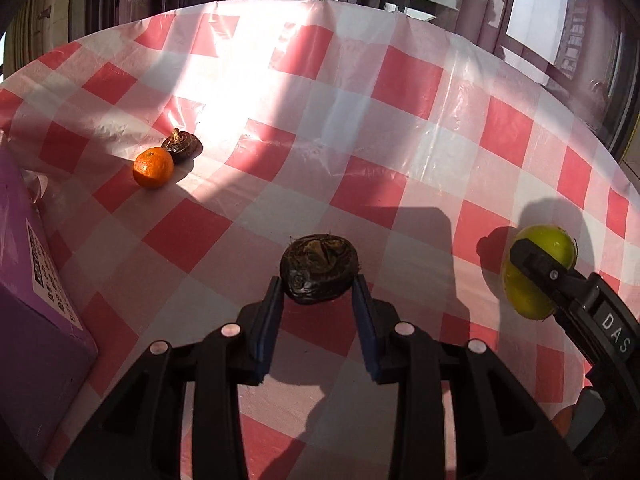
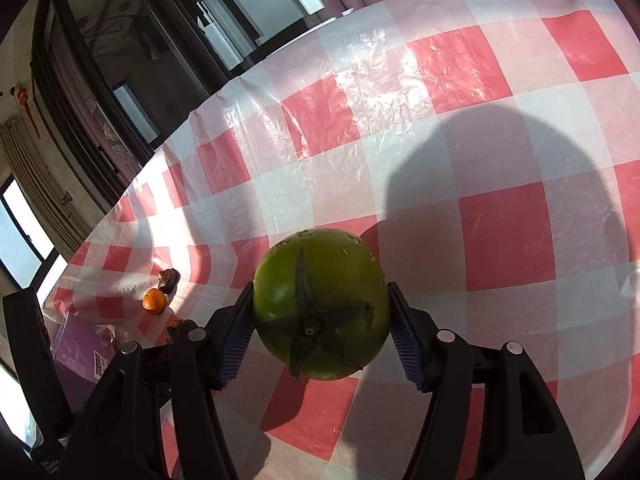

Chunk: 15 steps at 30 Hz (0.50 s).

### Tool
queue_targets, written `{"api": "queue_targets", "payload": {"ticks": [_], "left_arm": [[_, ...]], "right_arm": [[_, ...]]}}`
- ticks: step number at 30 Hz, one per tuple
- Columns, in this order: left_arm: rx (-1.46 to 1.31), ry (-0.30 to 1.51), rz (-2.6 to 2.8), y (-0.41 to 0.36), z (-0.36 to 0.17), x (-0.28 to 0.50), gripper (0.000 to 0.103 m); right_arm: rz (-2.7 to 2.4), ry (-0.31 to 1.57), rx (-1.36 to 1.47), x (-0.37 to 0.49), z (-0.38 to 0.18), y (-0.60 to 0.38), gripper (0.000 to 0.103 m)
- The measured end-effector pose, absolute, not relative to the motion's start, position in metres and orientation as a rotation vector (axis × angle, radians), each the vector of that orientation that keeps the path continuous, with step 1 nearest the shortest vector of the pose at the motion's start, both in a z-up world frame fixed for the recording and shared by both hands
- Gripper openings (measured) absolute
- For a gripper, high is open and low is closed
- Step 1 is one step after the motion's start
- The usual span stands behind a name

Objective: Organize fruits
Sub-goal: 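Carry the green tomato and mangosteen with both grippers over the white box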

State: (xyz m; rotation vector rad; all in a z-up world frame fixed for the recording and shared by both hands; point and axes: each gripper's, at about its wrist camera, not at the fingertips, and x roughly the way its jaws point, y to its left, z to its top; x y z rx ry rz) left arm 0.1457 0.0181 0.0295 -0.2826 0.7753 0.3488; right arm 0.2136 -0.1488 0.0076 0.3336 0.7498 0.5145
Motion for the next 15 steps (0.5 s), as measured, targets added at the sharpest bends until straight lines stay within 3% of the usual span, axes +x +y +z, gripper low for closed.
{"api": "queue_targets", "payload": {"ticks": [15], "left_arm": [[-0.235,0.751,0.277,0.0,0.017,0.134,0.035]], "right_arm": [[0.447,0.745,0.347,0.214,0.006,-0.154,0.062]]}}
